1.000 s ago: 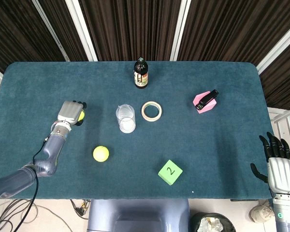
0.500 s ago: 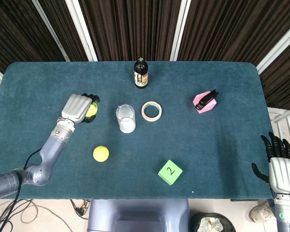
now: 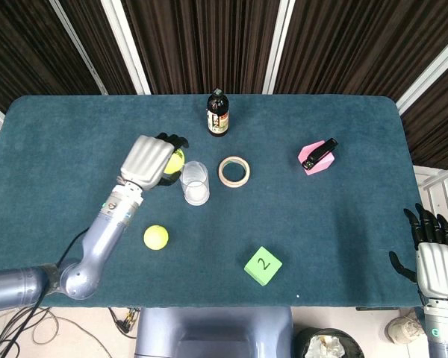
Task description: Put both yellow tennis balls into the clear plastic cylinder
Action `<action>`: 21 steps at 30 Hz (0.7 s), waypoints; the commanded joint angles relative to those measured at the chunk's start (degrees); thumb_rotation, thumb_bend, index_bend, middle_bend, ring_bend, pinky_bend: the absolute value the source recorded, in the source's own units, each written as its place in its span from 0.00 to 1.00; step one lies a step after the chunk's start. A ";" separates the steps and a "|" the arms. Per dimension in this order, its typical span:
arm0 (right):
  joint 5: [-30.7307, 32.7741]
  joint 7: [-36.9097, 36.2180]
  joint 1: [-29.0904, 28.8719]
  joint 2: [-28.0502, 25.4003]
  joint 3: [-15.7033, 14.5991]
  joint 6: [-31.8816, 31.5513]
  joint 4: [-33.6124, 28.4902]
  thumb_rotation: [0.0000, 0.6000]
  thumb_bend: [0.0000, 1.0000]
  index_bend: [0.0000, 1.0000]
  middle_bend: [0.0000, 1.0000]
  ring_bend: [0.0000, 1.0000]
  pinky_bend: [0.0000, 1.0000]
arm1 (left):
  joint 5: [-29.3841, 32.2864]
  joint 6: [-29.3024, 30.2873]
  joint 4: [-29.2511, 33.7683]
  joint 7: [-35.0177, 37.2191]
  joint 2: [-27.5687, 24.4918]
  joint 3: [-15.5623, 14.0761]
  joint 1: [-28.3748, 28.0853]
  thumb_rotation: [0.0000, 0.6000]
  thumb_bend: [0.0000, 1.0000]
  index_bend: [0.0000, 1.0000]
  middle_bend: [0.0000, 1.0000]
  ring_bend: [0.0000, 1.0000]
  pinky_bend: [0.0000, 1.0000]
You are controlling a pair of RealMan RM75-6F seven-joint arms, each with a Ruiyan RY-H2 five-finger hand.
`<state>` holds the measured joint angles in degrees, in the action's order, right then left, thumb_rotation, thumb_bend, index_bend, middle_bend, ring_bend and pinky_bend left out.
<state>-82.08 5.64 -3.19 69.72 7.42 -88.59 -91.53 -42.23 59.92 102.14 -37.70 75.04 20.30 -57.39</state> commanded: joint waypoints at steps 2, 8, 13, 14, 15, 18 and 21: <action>0.22 -0.18 -0.07 -0.01 0.06 0.24 0.14 1.00 0.35 0.11 0.03 0.06 0.01 | 1.56 -0.10 -2.55 -0.24 2.47 -0.84 -1.51 1.00 0.31 0.35 0.46 0.38 0.61; 0.40 -0.36 -0.10 0.03 0.15 0.34 0.40 1.00 0.35 0.11 0.03 0.06 0.01 | 1.81 -0.70 -6.47 1.58 5.62 -1.31 -2.65 1.00 0.30 0.35 0.45 0.38 0.61; 0.57 -0.37 -0.15 0.09 0.18 0.52 0.61 1.00 0.35 0.11 0.03 0.06 0.01 | 0.33 -1.68 -8.64 3.03 7.22 -2.06 -3.24 1.00 0.28 0.34 0.45 0.38 0.61; 0.60 -0.34 -0.16 0.12 0.17 0.56 0.64 1.00 0.35 0.11 0.03 0.06 0.01 | 0.00 -1.80 -8.95 3.26 7.51 -2.19 -3.37 1.00 0.28 0.34 0.45 0.38 0.61; 0.62 -0.31 -0.18 0.15 0.18 0.59 0.66 1.00 0.35 0.11 0.03 0.06 0.01 | -0.31 -1.82 -9.25 3.47 7.79 -2.29 -3.46 1.00 0.28 0.34 0.45 0.38 0.61; 0.62 -0.24 -0.21 0.19 0.19 0.59 0.69 1.00 0.35 0.11 0.03 0.06 0.01 | -0.64 -1.85 -10.01 3.60 8.51 -2.62 -3.79 1.00 0.27 0.34 0.45 0.37 0.61; 0.64 -0.29 -0.18 0.19 0.21 0.54 0.68 1.00 0.35 0.11 0.03 0.06 0.01 | -0.31 -1.85 -10.12 3.04 8.73 -2.92 -4.13 1.00 0.24 0.34 0.44 0.36 0.60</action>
<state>-81.45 5.35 -3.37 69.90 7.63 -88.05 -90.85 -42.67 58.08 92.04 -34.52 83.71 17.47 -61.42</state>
